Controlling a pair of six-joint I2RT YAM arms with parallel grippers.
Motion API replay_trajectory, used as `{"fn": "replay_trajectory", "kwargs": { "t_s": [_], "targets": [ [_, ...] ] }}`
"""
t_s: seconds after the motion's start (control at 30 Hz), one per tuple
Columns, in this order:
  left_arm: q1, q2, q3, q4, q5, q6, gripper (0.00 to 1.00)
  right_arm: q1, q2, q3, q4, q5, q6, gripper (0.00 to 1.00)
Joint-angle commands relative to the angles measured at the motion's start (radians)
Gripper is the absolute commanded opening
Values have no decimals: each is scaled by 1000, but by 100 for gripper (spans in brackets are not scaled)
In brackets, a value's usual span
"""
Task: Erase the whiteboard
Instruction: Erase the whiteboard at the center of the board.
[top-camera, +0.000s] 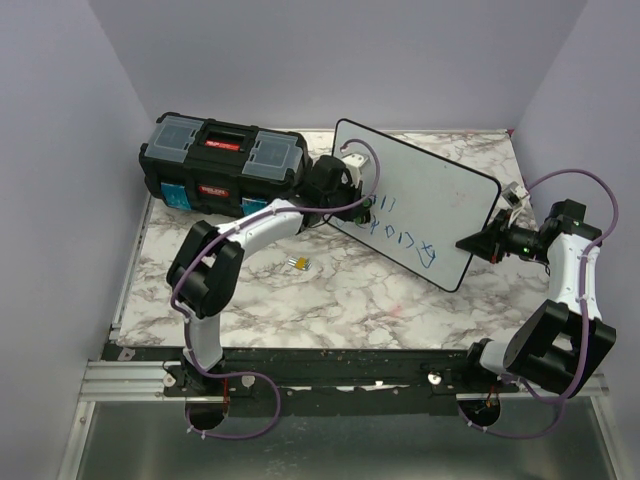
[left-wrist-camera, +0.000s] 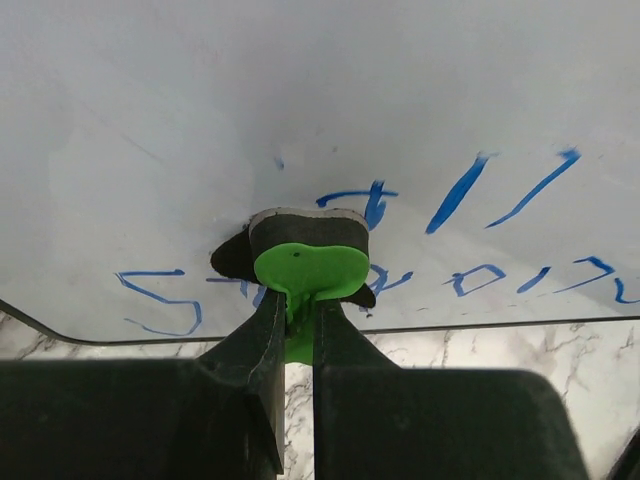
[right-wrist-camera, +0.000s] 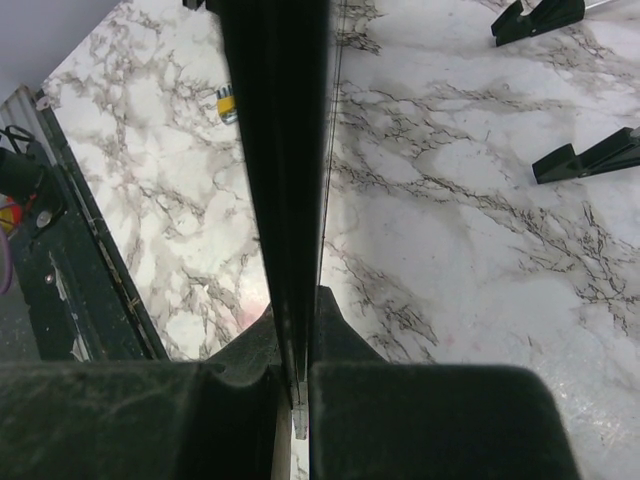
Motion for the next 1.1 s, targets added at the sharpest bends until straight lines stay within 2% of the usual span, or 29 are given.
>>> {"fn": "replay_trajectory", "kwargs": {
  "t_s": [0.0,0.1,0.23,0.57,0.67,0.9,1.07],
  "targets": [
    [24,24,162,-50,12,34,0,22,-15,-9,-51,-25,-51,1],
    [32,34,229,-81,13,43,0,22,-16,-9,-50,-25,-53,1],
    [33,49,243,-87,22,37,0,22,-15,-10,-52,-24,-53,1],
    [-12,49,-7,57,60,-29,0,22,-11,-10,-56,-25,-57,1],
    [-24,47,-36,79,59,-39,0,22,-10,-10,-55,-25,-57,1],
    [-4,30,77,-2,27,3,0,22,-12,-10,-56,-25,-59,0],
    [53,29,145,-44,-20,0,0,22,-18,-11,-56,-25,-59,1]
  ]
}}
